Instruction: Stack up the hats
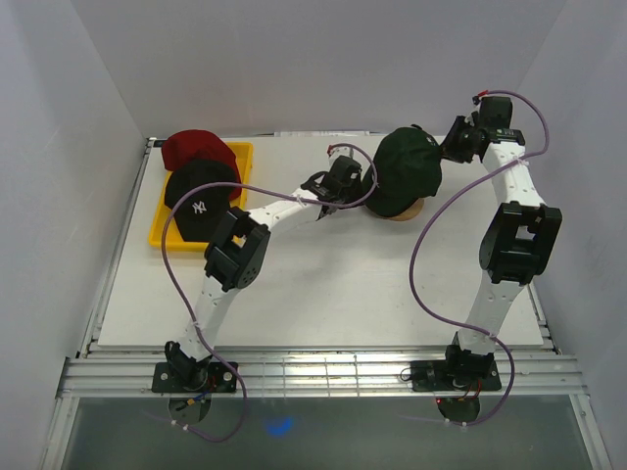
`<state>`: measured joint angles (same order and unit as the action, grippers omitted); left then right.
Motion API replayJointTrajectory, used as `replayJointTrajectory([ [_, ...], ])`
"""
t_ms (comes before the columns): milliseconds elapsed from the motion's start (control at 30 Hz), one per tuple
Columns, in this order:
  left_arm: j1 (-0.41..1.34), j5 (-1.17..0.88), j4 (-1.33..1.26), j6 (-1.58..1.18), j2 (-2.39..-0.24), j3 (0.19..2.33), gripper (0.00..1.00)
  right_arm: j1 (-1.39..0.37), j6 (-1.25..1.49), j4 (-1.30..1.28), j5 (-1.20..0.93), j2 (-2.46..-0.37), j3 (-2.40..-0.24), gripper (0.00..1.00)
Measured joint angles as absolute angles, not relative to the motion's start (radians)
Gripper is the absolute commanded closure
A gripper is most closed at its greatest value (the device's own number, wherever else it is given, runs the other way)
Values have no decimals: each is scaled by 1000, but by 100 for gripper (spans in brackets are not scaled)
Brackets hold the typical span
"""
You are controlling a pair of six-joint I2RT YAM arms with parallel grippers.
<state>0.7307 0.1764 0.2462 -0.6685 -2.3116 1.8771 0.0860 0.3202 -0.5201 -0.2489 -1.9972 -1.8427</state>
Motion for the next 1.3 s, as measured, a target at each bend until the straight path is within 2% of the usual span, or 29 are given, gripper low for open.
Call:
replayJointTrajectory([
  [200,731,210,255,-665,-2210,1764,39,91,323,-554,-242,-1997,-1887,65],
  [367,731,227,252,-656,-2112,1709,39,91,331,-559,-246,-1997,-1914,63],
  [667,731,253,238,-643,-1966,1654,38,91,339,-577,-246,-1996,-1940,48],
  [867,731,273,240,-625,-1911,1642,37,94,349,-578,-244,-1982,-1941,29],
  [1300,730,325,289,-572,-1782,1642,37,98,371,-580,-273,-1943,-1941,19],
])
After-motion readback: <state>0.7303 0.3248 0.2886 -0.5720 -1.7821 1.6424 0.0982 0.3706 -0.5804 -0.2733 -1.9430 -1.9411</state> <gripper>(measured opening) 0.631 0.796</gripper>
